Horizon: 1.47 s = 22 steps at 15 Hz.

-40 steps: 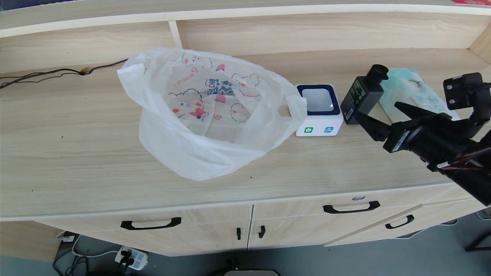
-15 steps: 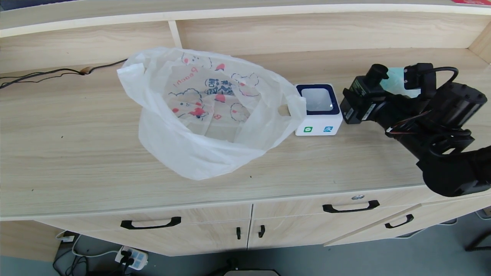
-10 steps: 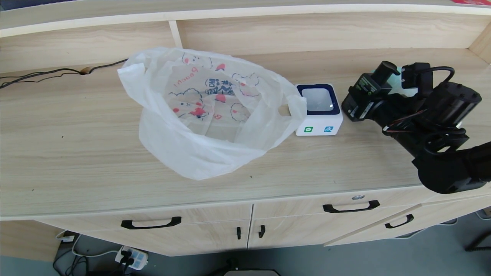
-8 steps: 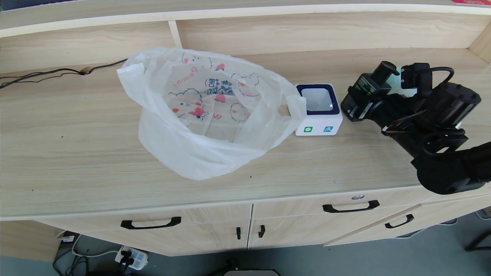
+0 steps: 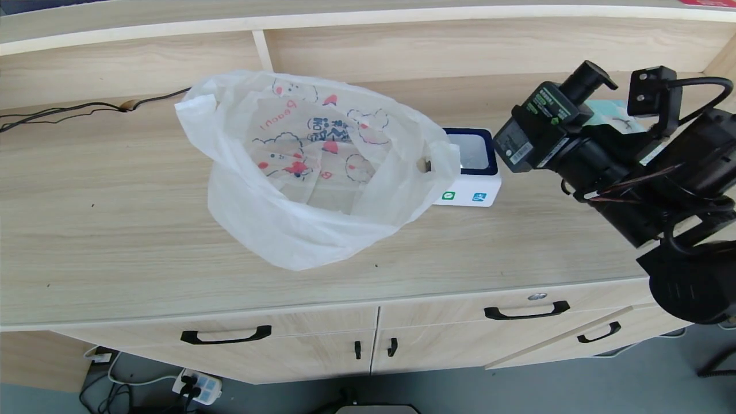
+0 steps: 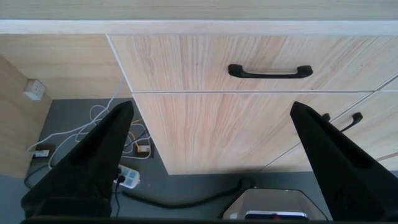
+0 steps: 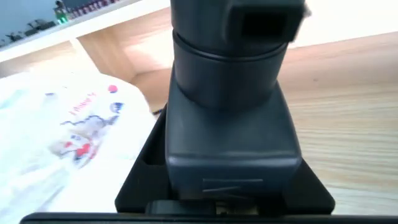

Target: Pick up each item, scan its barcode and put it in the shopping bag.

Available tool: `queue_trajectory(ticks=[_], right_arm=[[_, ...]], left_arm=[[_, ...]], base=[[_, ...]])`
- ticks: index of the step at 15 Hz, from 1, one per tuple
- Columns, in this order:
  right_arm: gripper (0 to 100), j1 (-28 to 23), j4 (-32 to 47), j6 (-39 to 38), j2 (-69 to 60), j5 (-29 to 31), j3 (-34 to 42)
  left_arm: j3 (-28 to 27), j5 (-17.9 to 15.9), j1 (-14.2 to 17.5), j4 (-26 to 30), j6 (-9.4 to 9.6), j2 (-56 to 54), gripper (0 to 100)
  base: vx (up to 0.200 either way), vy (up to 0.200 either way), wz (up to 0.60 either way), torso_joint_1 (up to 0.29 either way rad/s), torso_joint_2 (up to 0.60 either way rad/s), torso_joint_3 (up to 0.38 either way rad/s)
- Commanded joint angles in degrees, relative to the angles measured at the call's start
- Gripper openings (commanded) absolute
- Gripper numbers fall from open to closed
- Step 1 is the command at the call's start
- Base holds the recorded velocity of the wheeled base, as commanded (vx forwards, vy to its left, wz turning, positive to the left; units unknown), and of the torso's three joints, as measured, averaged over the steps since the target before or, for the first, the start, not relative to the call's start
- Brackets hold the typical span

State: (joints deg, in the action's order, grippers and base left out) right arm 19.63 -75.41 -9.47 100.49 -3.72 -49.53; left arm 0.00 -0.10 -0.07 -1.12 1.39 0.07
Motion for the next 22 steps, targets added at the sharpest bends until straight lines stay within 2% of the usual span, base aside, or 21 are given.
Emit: queue_trajectory(ticks=[1,2,6,11,13,14,19,22], right_arm=[[0,13.33,1.41,-2.92,-14.62,3.54,7.25],[0,17.20,3.25,-3.80,-18.05,5.12,8.66],[0,22.21,4.40,-8.98,-20.51,4.86,8.05],[0,32.05,11.25,-16.46,-20.42,5.21,2.25],[0,42.60,13.10,-19.18,-20.68,6.53,2.51],[0,45.41,13.36,-19.53,-20.24,8.11,2.86],[0,49.81,12.92,-20.59,-18.31,8.11,4.00],[0,49.89,12.31,-21.99,-17.25,7.94,3.74]], left_arm=[[0.00,0.01,-0.10,-0.02,0.02,0.01,100],[0.00,0.01,-0.10,0.07,0.02,0.01,100],[0.00,0.01,-0.10,0.15,0.28,0.01,100],[0.00,-0.08,-0.10,0.15,0.28,0.01,100],[0.00,0.01,-0.10,0.15,0.28,0.01,100],[0.00,-0.08,-0.10,0.15,0.28,0.01,100],[0.00,0.01,-0.10,0.07,0.28,0.01,100],[0.00,-0.08,-0.10,0.07,0.28,0.01,100]], base=[[0.000,0.000,0.00,0.000,0.00,0.000],[0.000,0.000,0.00,0.000,0.00,0.000],[0.000,0.000,0.00,0.000,0.00,0.000],[0.000,0.000,0.00,0.000,0.00,0.000],[0.000,0.000,0.00,0.000,0.00,0.000],[0.000,0.000,0.00,0.000,0.00,0.000],[0.000,0.000,0.00,0.000,0.00,0.000],[0.000,0.000,0.00,0.000,0.00,0.000]])
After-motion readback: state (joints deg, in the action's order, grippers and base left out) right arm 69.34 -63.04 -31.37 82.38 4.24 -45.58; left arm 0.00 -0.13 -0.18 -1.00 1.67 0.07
